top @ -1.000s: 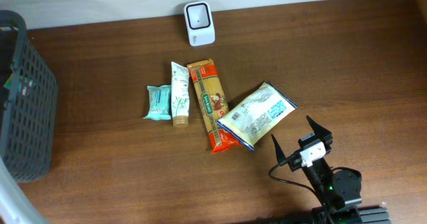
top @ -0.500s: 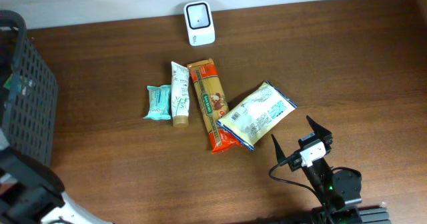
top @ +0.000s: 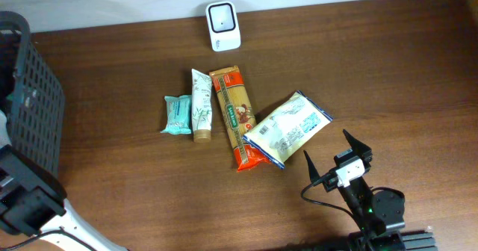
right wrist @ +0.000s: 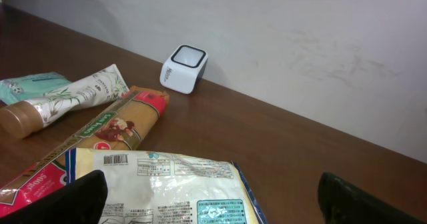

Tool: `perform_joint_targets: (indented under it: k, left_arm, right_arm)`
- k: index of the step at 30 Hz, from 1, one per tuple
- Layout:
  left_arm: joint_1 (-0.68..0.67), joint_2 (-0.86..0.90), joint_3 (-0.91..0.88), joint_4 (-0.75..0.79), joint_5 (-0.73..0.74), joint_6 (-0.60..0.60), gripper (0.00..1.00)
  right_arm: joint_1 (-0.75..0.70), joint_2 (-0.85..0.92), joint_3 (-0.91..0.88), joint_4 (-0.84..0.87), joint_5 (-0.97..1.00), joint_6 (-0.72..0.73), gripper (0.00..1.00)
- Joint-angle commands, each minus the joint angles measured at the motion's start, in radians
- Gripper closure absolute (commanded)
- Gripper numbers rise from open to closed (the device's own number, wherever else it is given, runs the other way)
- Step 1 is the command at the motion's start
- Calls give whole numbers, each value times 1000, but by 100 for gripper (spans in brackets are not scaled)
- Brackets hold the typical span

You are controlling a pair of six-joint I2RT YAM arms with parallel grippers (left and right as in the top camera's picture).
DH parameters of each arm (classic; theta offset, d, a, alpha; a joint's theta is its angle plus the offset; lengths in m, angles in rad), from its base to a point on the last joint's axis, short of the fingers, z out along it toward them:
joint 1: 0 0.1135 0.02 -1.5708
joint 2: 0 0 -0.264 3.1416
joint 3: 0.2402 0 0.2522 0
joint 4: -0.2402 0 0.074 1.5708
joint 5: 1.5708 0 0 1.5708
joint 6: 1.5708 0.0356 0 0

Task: Scan the item barcode

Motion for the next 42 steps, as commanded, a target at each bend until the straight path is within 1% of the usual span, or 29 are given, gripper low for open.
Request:
perform_joint_targets:
  k: [1,7,11,13,15,20,22,24,27,28,29,30,32,35,37,38,39,42]
  left_arm:
    - [3,99,-9,27,-2,-12,8]
    - [0,118,-9,50,0,-12,12]
    - [3,106,-9,-48,0,-13,16]
    - [17,67,-9,-133,0,-12,16]
    - [29,18,-9,-185,-1,-12,16]
    - [58,-217,-9,-369,-5,-11,10]
    - [64,-283,-9,-457,-5,-11,10]
    - [63,-328,-9,-592,-3,-12,12]
    - [62,-335,-9,-784,0,-12,16]
    - [63,-340,-9,-824,1,-13,16]
    - [63,-350,-9,-851,0,-21,21]
    - [64,-380,-9,-888,0,-38,22]
    - [64,-436,-11,-921,-6,-37,27]
    - [64,-563,-56,-935,-47,-37,26]
    - [64,-688,-187,-897,-62,-38,25]
    - [65,-723,-251,-867,-68,-38,25]
    - [71,-752,-318,-829,-68,-46,24]
    - [105,-786,-419,-791,-64,-45,20]
  right_arm:
    - [-3,-6,-8,-2,9,14,1]
    - [-3,-6,-8,-2,9,14,2]
    - [-3,-6,-8,-2,9,14,2]
    - [-3,-6,-8,-3,9,15,1]
    - [-3,-6,-8,-2,9,14,1]
    - [-3,-6,-8,-2,9,15,1]
    - [-3,-6,-8,-2,9,14,1]
    - [-3,-6,-8,-2,9,15,1]
    - [-3,-6,-8,-2,9,15,2]
    - [-3,-6,-8,-2,9,14,1]
    - [-3,-6,-8,-2,9,15,1]
    - [-3,-6,-8,-2,9,14,1]
    - [-3,-6,-8,-2,9,15,2]
    - [-3,-6,-8,-2,9,15,1]
    - [-3,-6,-8,-2,9,14,1]
    - [-3,-6,-8,-3,9,15,2]
    - [-3,-6,-8,-2,9,15,1]
    - [-3,-6,-8,-2,9,14,1]
